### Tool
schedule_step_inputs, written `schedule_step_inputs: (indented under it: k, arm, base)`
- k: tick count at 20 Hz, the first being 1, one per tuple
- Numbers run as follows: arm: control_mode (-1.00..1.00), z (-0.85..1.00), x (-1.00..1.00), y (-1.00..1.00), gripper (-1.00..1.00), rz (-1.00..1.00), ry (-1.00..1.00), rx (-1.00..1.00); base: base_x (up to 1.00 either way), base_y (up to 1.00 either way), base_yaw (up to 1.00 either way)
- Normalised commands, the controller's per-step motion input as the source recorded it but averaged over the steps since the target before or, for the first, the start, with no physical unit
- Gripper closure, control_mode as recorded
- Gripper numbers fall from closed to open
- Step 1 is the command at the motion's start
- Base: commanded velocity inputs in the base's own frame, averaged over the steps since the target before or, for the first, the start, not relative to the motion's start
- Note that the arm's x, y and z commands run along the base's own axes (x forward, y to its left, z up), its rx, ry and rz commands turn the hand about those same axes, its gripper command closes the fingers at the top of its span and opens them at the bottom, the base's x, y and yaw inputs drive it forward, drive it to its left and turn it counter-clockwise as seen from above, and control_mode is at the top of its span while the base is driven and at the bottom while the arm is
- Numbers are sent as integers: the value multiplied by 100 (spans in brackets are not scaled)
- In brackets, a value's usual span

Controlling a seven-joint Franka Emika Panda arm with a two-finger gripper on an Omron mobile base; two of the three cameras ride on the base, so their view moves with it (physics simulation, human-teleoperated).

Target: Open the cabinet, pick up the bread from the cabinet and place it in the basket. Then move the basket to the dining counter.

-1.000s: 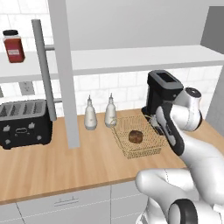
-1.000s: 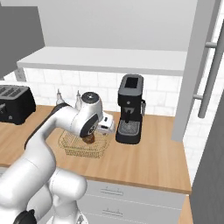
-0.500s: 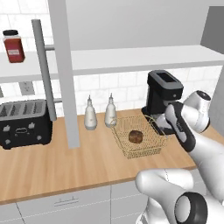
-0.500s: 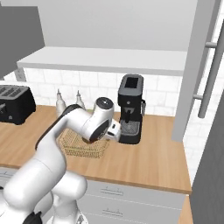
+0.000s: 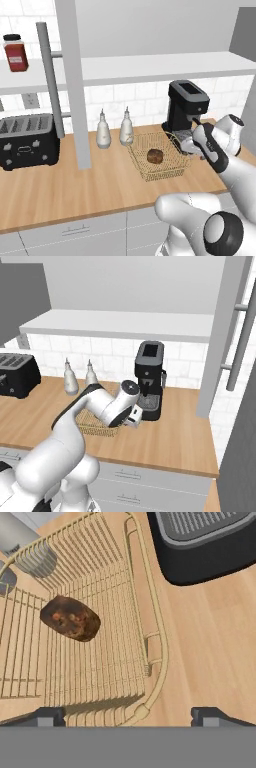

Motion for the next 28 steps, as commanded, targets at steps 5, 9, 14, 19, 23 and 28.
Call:
schedule_step_inputs:
  k: [5,9,14,19,23,28]
  arm:
    - [-100,-29,8,1,-100,0,1,1]
    - [-100,-42,15,1,-100,0,0,3]
    - [-100,-34,26,2,-100,0,0,1]
    - [-100,-26,20,33,-100,0,0,0]
    - [-100,-25,0,67,100,-3,-2,0]
    - [-100,-15,0,54,100,-2,-1,0]
  base:
    - [0,0,0]
    - [0,0,0]
    - [0,0,0]
    - [0,0,0]
    - [0,0,0]
    - [0,0,0]
